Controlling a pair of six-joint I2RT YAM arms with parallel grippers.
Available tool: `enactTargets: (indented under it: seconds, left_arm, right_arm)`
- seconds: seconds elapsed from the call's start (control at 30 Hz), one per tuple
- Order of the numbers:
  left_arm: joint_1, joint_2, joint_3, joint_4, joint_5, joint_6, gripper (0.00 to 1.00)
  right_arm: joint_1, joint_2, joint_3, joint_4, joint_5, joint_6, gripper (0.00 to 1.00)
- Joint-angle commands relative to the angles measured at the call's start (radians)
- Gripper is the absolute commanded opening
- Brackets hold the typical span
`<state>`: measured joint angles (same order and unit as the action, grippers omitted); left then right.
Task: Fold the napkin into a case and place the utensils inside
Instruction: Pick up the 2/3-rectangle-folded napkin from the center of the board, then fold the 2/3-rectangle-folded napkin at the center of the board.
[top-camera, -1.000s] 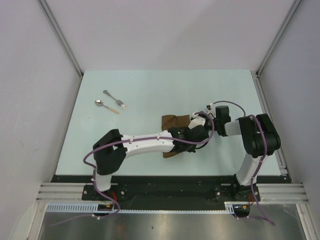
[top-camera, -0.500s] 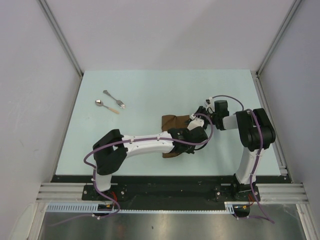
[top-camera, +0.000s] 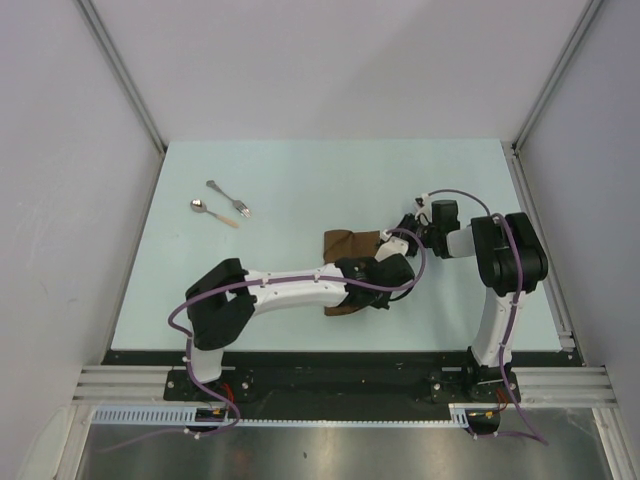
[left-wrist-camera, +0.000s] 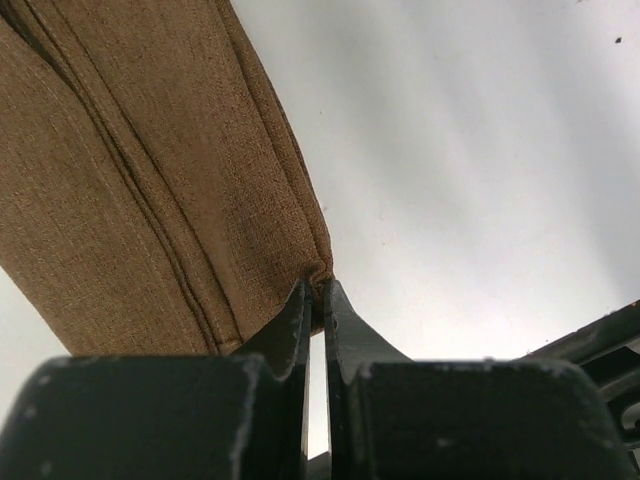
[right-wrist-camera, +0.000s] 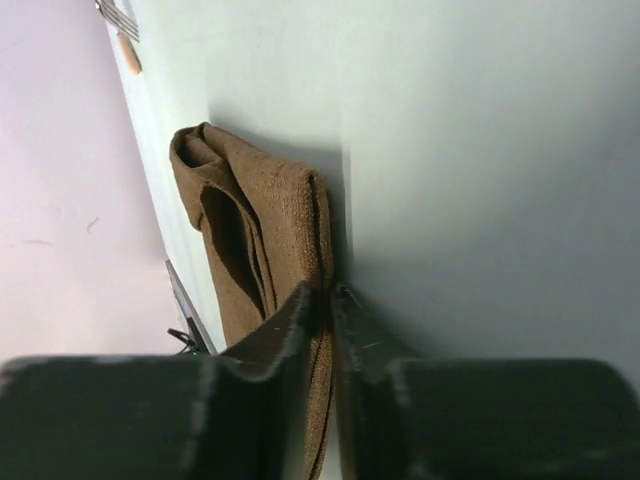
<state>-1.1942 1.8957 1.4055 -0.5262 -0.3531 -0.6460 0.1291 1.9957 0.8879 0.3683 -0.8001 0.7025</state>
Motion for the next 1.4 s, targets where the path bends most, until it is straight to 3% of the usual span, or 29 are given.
enactTargets:
  seconds: [0.0,0.07,0.27,0.5,0.83,1.37]
  left_arm:
    - [0.007,-0.058,-0.025,0.051,0.046,0.008,0.0]
    - [0.01,-0.061,-0.042,0.077,0.062,0.009,0.0]
    - [0.018,-0.096,-0.098,0.138,0.085,-0.004,0.0]
    - [0.034,-0.185,-0.221,0.233,0.091,-0.032,0.0]
    - [0.071,-0.311,-0.417,0.348,0.115,-0.063,0.0]
    - [0.114,-0.481,-0.666,0.55,0.151,-0.089,0.0]
  right_arm:
    - [-0.019,0.014,0.028,-0.074,0.076,-0.064,0.11]
    - [-0.019,0.002,0.06,-0.153,0.094,-0.11,0.06]
    - [-0.002,-0.05,0.121,-0.304,0.168,-0.175,0.03]
    - [0.023,-0.109,0.16,-0.368,0.21,-0.184,0.0]
    - [0.118,-0.141,0.31,-0.592,0.381,-0.201,0.0]
    - [0.273,-0.112,0.489,-0.729,0.549,-0.17,0.0]
